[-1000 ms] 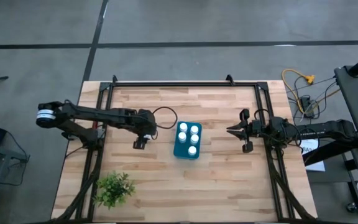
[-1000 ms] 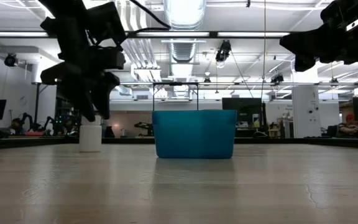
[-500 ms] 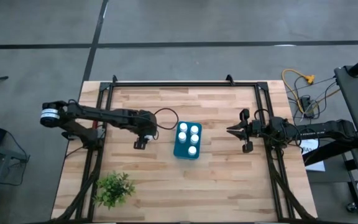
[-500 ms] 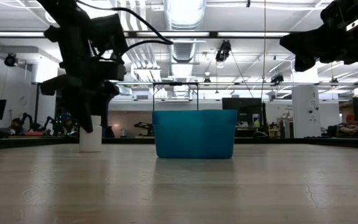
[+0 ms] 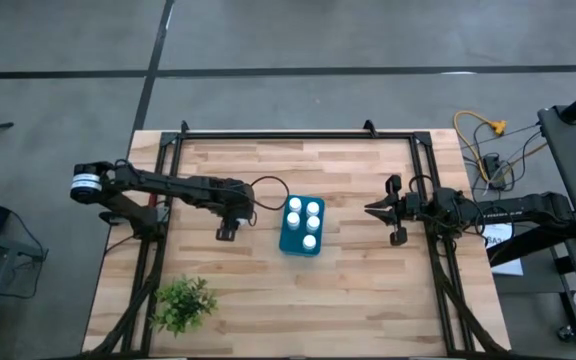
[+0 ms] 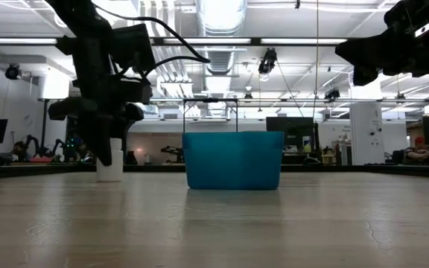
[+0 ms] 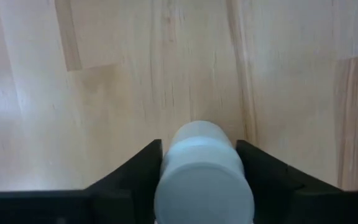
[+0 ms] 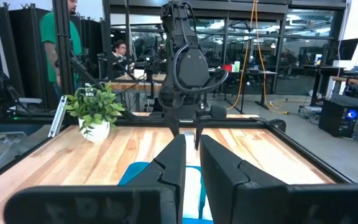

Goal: Pick and place pill bottles into a basket
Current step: Put the medicine bottle into the blue bin

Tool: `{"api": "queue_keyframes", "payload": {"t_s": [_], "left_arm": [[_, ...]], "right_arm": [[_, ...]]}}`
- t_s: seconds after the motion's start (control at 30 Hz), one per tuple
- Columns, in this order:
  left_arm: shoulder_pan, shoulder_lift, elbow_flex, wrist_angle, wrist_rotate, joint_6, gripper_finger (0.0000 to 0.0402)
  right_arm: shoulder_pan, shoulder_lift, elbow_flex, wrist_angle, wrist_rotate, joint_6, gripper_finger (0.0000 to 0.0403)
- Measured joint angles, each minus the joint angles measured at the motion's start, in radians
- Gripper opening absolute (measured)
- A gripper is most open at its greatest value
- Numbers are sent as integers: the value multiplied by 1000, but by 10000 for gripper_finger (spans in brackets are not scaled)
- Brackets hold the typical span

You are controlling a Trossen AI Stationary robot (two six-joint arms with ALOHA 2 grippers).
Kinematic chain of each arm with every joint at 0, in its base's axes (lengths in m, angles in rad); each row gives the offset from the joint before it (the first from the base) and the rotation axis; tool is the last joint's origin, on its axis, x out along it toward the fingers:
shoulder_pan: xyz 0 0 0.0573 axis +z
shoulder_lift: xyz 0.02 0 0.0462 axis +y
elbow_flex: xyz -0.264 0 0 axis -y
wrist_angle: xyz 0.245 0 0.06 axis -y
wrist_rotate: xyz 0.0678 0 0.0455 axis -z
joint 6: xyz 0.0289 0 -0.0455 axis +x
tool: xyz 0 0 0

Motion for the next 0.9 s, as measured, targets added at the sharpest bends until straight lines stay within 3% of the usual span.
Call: {"api": "queue_keyframes", "payload": {"t_s": [0.9], "left_arm": [[-36,-6,67,-23,73,79,159]], "right_arm": [[0,0,0,-1,6,-2,38]]}}
